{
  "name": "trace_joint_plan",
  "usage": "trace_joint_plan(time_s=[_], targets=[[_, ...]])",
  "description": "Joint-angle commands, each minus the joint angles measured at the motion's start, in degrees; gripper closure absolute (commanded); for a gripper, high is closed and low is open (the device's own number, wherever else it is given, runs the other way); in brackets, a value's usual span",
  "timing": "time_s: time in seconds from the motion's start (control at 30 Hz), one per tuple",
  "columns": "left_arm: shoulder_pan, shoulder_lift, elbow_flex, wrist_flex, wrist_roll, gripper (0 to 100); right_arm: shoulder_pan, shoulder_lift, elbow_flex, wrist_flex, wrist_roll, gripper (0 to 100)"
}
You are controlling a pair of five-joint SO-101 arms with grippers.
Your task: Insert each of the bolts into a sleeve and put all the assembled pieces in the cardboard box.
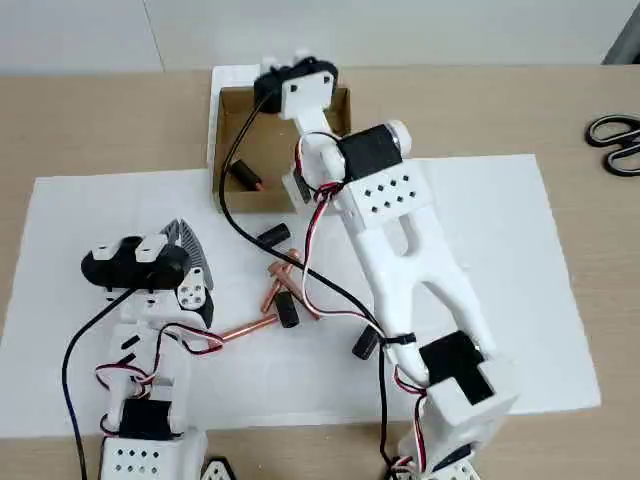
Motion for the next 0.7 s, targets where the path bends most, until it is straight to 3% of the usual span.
trace_joint_plan(time_s=[0.0, 0.33, 0.67], targets=[[-0.2, -0.9, -0.3, 0.2, -0.4, 99, 0.0, -4.4, -3.0, 2.1, -3.8, 83.8], [-0.3, -0.9, -0.3, 0.3, -0.4, 99, 0.2, -15.1, -1.3, 3.1, -6.9, 83.9], [-0.3, -0.9, -0.2, 0.3, -0.4, 99, 0.3, -28.1, 22.0, 2.5, -16.5, 83.8]])
